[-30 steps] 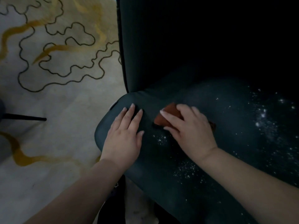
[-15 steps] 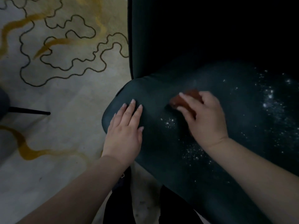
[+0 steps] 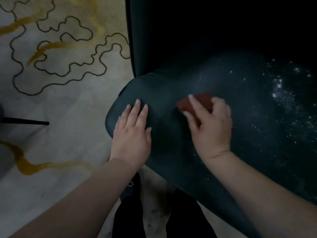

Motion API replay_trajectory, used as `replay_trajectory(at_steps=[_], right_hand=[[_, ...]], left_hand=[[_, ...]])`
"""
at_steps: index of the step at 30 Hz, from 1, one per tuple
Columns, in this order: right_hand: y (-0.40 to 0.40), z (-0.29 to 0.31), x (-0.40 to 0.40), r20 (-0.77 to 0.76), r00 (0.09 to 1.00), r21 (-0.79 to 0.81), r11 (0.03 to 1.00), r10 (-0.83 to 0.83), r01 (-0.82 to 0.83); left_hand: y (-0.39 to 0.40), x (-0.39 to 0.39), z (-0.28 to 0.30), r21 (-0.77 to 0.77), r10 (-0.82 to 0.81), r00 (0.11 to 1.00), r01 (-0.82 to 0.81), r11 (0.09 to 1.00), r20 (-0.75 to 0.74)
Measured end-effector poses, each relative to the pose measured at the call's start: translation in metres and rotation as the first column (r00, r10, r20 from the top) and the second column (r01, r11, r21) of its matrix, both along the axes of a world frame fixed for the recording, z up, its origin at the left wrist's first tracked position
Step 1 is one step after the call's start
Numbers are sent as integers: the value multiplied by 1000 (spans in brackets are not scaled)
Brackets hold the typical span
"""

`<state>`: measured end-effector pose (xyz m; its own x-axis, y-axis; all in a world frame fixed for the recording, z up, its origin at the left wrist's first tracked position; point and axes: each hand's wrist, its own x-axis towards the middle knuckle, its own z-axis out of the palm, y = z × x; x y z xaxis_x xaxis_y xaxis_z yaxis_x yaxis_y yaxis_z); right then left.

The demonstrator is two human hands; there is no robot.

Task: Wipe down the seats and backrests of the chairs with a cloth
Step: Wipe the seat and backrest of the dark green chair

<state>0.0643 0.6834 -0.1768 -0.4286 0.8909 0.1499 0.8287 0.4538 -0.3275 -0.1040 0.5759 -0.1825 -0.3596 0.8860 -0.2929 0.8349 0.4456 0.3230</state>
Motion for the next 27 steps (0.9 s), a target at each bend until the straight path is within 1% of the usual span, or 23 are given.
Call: replay_trajectory(at_steps=[2,3,4,5,7,10,11,12,13,15,16,17,19,21,22,23,24,25,27], right_hand=[[-16,-1,-9,39,976,-12,976,216,-215],[-17,-1,-8,79,954,-26,957,290,-289],[-13,-2,-3,109,943,-29,949,315,-314],[-6,-2,6,120,947,-13,954,298,-299],[8,-2,25,128,974,20,981,188,-192],[7,1,28,82,996,-15,999,-27,28],[-2,1,21,55,997,-31,998,-53,55],[-13,2,12,32,999,-39,999,-15,16],[-22,1,6,27,997,-37,996,76,-75],[-27,-2,9,78,967,-40,969,244,-242],[-22,-2,17,97,960,-40,964,264,-262],[-15,-2,27,101,964,-32,970,244,-242],[0,0,48,92,990,-2,994,111,-111],[7,3,61,29,998,-20,998,-61,62],[4,5,61,-6,993,-30,992,-121,121],[-3,6,59,-26,991,-21,991,-130,129],[-14,6,55,-31,996,1,997,-79,79],[-28,4,50,-20,1000,19,1000,10,-10],[-55,-4,44,22,984,6,985,174,-175]], left_hand=[[0,4,1,4,5,1000,-5,1000,17],[-1,6,1,5,0,1000,0,1000,24],[-3,8,1,5,-7,1000,7,1000,26],[-4,8,1,4,-14,1000,14,1000,22],[-5,7,1,2,-26,999,26,1000,19],[-6,6,1,11,-21,1000,21,1000,19],[-5,7,1,17,-13,1000,13,1000,18],[-5,9,2,25,-5,1000,4,1000,16],[-5,12,3,31,3,1000,-3,1000,13],[-5,16,4,26,-1,1000,1,1000,2],[-5,18,3,18,-11,1000,11,1000,-5],[-6,19,3,11,-23,1000,23,1000,-12],[-7,20,2,-8,-44,999,43,999,-23],[-6,22,2,-15,-34,999,34,999,-33],[-6,24,2,-12,-22,999,21,1000,-36],[-5,27,3,-5,-9,999,9,1000,-37],[-4,30,3,5,-2,999,2,1000,-38],[-3,33,3,17,-2,999,3,1000,-38],[-2,38,1,36,-23,999,25,999,-47]])
